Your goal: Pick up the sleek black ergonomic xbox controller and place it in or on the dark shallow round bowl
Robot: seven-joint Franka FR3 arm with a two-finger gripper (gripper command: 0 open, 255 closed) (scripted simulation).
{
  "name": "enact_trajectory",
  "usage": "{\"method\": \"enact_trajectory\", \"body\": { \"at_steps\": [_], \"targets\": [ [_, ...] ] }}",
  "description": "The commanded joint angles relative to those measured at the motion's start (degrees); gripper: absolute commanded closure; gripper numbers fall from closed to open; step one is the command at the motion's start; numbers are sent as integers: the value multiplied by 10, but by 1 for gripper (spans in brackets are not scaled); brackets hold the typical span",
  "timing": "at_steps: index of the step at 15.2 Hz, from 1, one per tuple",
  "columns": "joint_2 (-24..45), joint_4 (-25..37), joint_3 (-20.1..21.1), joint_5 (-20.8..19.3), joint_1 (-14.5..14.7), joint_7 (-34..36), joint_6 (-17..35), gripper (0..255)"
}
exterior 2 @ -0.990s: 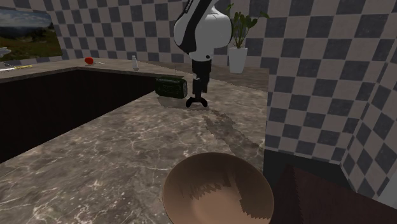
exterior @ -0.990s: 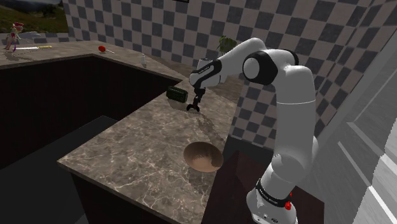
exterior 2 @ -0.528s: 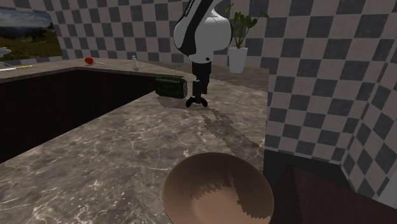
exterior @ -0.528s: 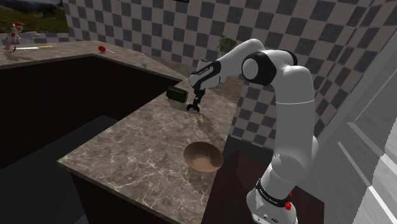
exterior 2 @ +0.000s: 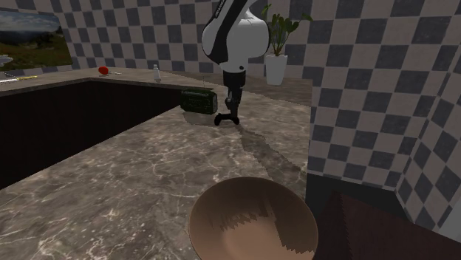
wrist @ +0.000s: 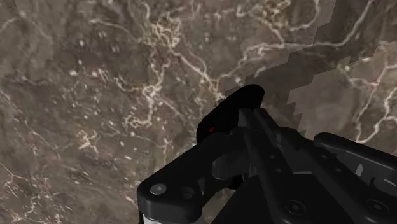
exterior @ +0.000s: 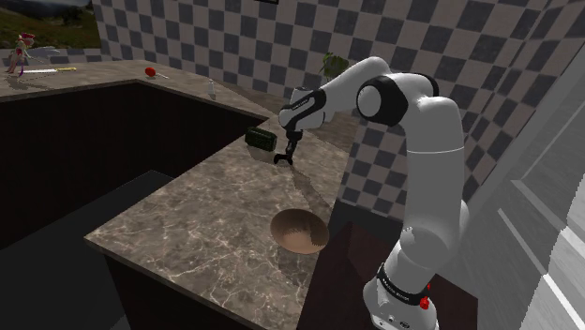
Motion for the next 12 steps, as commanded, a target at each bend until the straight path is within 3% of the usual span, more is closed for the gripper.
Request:
{"method": "enact_trajectory", "body": {
  "at_steps": [1,4,5,8,12],
  "targets": [
    [1,-1,1,0,0,0,0,255],
    [0,-1,0,0,0,0,0,255],
    [0,-1,0,0,0,0,0,0],
    [47,115,20,11,-29,-69,-93,0],
    [65,111,23,15,-32,-71,-72,0]
  ]
}}
